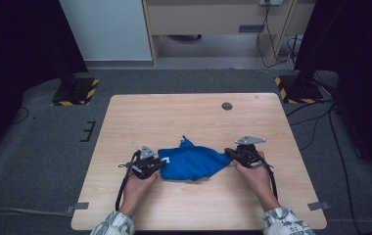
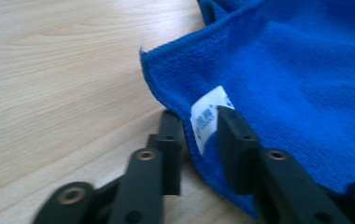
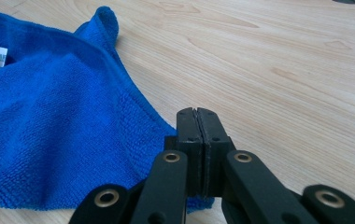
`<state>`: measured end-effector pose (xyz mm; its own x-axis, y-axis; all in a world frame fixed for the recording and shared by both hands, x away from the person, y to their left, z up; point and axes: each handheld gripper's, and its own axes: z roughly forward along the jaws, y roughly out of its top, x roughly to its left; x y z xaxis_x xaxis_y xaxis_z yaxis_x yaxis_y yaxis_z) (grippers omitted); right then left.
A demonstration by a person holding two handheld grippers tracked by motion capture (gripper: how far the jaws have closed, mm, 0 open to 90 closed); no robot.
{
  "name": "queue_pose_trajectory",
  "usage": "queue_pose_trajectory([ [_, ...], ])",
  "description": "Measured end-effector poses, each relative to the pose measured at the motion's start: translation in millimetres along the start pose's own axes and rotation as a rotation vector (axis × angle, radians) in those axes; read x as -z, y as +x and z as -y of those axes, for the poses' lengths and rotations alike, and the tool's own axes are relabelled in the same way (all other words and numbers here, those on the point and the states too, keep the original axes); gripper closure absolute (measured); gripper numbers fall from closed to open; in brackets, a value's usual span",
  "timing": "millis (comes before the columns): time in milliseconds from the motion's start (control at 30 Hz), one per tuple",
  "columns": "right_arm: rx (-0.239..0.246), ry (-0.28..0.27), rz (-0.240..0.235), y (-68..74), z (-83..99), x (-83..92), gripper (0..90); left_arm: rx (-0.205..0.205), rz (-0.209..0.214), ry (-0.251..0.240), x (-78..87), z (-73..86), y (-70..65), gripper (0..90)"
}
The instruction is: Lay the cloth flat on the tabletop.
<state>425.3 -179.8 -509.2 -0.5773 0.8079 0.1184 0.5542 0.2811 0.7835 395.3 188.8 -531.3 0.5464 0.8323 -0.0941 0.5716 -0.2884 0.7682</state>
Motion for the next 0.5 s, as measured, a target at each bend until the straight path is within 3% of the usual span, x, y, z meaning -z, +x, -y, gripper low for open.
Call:
queue_pose_trajectory([
  [200, 0.005, -0.001, 0.001, 1.2, -0.8, -0.4, 89.1, 0.018, -0.027, -0.008, 1.3, -0.8, 7.2, 55.3],
  [367, -0.002, 0.001, 0.002, 0.5, -0.6, 0.2, 89.1, 0.015, -0.051, -0.076, 7.8, -7.1, 14.2, 47.4],
  [433, 0.004, 0.000, 0.002, 0.1, -0.9, 0.6, 89.1, 0.020, -0.038, -0.125, 8.0, -10.0, 18.2, 42.7],
  [500, 0.004, -0.001, 0.001, 0.2, -1.1, 0.7, 89.1, 0.017, -0.026, -0.137, 5.9, -14.7, 19.9, 40.7],
])
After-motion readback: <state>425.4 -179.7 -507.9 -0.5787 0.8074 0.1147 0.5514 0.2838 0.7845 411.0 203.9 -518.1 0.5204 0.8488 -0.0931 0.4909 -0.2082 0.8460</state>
